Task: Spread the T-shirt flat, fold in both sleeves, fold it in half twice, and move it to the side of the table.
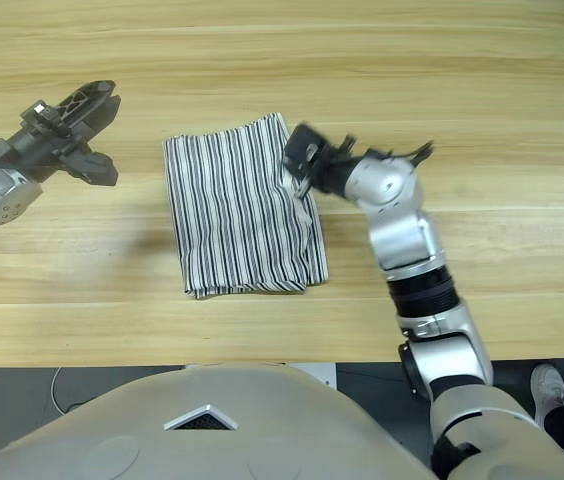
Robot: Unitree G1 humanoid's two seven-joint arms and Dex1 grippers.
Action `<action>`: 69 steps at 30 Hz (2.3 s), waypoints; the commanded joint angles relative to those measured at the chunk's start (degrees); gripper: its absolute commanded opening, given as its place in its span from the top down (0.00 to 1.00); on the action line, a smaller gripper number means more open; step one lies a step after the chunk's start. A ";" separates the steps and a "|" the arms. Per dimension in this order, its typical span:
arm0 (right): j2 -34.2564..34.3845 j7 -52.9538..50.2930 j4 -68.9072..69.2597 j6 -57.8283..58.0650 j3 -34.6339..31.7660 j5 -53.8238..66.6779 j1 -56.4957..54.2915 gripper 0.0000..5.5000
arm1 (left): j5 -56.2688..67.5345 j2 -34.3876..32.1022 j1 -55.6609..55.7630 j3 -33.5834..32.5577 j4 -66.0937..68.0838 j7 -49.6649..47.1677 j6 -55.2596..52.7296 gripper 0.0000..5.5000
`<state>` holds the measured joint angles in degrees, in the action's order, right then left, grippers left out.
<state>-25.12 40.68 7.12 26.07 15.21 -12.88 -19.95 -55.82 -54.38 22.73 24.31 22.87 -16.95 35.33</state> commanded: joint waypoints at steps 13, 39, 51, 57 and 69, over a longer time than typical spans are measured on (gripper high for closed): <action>-26.87 29.44 -30.88 -70.07 0.23 8.57 8.87 0.48 | 42.94 -16.38 -32.51 -1.51 -30.20 44.89 1.31 0.52; -15.37 2.73 -45.00 -100.11 12.01 -11.01 2.75 0.41 | 37.10 1.57 -32.91 -1.24 -22.10 53.78 2.13 0.44; -15.71 -1.60 -44.06 -100.91 15.03 -14.71 1.25 0.41 | 36.03 3.29 -30.70 -0.32 -21.17 55.16 3.41 0.47; -16.08 -2.53 -44.78 -100.82 16.72 -14.83 0.48 0.59 | 35.72 3.69 -30.60 0.25 -20.38 56.09 4.01 0.63; -18.61 5.78 -35.56 -91.24 23.06 4.73 1.96 0.98 | 43.63 2.78 -32.36 1.44 -28.80 63.49 -1.49 0.97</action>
<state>-41.73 42.68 -32.66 -69.89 37.06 -15.11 -18.28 -14.71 -50.21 -8.82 25.26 -3.16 43.76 36.41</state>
